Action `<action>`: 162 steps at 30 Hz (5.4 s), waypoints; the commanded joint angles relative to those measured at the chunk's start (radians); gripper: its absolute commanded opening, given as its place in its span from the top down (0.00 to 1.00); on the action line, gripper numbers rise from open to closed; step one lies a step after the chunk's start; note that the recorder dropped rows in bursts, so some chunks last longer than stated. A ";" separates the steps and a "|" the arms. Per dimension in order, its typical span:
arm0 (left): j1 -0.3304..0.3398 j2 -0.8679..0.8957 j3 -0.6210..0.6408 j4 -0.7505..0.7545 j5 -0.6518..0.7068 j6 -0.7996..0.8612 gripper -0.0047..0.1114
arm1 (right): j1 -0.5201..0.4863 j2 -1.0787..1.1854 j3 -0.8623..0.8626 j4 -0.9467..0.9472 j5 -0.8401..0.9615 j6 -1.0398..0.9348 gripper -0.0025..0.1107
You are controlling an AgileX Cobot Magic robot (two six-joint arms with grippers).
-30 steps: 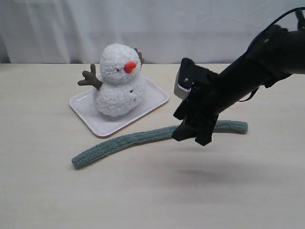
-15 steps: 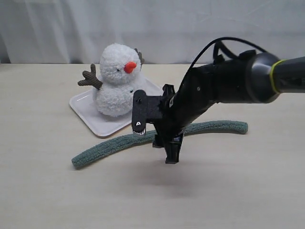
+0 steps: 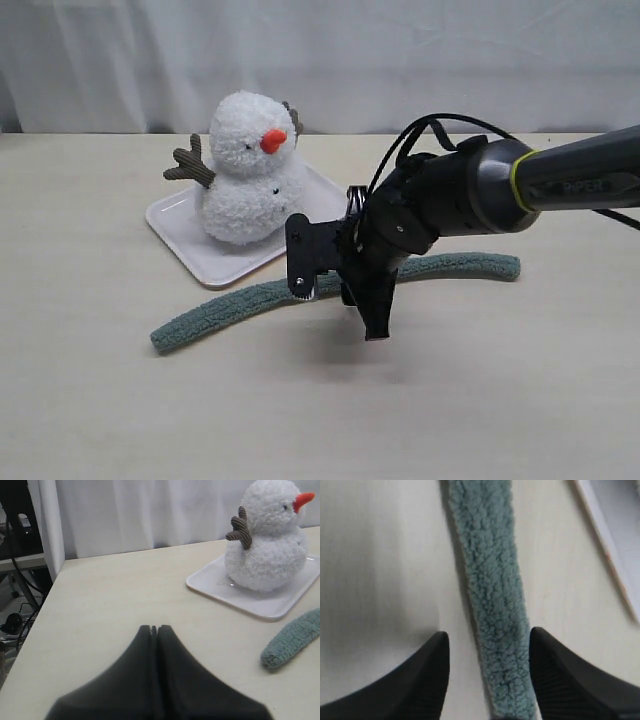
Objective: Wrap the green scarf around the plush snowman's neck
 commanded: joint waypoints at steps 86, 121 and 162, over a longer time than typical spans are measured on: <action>-0.006 -0.002 0.002 -0.003 -0.012 0.000 0.96 | -0.049 0.005 -0.437 -0.605 -0.438 0.194 0.94; -0.006 -0.002 0.002 -0.003 -0.012 0.000 0.96 | -0.079 0.164 -0.512 -0.365 -0.636 0.283 0.67; -0.006 -0.002 0.002 -0.003 -0.012 0.000 0.96 | -0.042 0.030 -0.754 0.431 0.437 0.547 0.57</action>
